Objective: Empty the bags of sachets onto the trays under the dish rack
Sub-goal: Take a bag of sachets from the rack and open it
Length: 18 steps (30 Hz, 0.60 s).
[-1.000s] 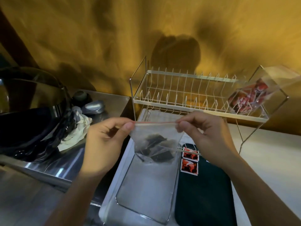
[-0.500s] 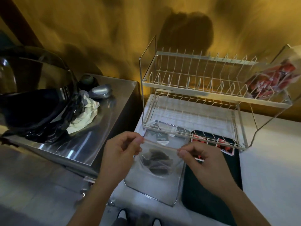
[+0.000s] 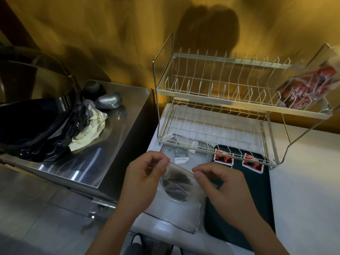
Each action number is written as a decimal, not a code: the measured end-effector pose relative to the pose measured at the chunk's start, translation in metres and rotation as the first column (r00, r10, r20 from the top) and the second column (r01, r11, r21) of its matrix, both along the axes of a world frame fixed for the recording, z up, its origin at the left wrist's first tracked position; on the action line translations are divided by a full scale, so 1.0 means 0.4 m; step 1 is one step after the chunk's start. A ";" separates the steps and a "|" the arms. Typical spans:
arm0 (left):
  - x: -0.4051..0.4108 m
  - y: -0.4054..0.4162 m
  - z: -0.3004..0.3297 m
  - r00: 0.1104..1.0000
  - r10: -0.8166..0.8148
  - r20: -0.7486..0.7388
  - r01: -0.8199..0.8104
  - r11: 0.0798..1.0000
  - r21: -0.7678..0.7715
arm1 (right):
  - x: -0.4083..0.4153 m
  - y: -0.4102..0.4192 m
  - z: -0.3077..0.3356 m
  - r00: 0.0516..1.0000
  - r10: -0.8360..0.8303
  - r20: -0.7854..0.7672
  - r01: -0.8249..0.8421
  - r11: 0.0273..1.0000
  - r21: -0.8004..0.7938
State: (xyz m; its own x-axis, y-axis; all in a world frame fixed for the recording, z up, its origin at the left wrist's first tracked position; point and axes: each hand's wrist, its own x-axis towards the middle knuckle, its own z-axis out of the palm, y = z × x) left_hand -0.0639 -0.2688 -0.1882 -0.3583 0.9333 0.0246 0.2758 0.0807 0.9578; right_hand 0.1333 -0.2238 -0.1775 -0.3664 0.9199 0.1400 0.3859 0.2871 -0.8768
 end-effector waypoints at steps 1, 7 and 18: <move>0.002 0.002 0.000 1.000 -0.006 -0.003 0.006 1.000 0.001 | -0.005 0.001 0.002 1.000 0.007 0.015 -0.008 1.000 0.017; 0.009 0.009 0.004 0.999 -0.031 -0.013 0.031 0.999 0.004 | -0.009 0.013 0.008 0.984 0.052 0.171 -0.069 0.993 0.094; 0.028 0.021 0.005 0.998 -0.036 -0.052 0.037 0.999 0.030 | -0.016 0.009 -0.001 0.939 0.094 0.330 -0.120 0.991 0.059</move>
